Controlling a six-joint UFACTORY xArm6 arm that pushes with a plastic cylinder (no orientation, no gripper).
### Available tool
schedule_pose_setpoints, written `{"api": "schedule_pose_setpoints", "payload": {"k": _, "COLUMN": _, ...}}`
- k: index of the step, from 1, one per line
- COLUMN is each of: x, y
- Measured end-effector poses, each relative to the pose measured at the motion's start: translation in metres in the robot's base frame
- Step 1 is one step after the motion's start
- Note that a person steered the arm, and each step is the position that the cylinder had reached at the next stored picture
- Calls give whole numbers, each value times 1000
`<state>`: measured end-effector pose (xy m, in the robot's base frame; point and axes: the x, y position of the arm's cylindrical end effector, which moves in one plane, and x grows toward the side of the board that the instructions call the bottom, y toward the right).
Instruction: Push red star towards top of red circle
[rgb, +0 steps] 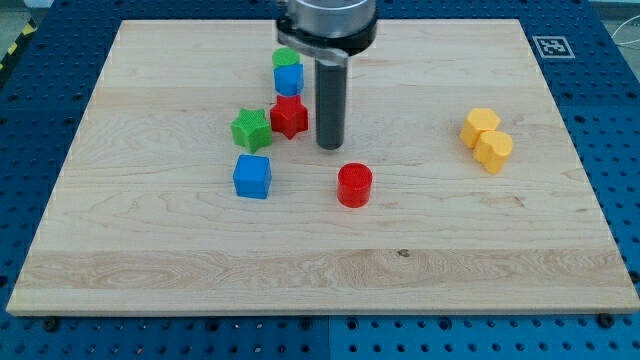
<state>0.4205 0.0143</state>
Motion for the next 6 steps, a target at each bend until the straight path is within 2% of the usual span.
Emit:
{"api": "schedule_pose_setpoints", "payload": {"k": 2, "x": -67, "y": -23}}
{"api": "schedule_pose_setpoints", "payload": {"k": 4, "x": -70, "y": -105}}
{"api": "schedule_pose_setpoints", "payload": {"k": 5, "x": -65, "y": -114}}
{"api": "schedule_pose_setpoints", "payload": {"k": 6, "x": -42, "y": -87}}
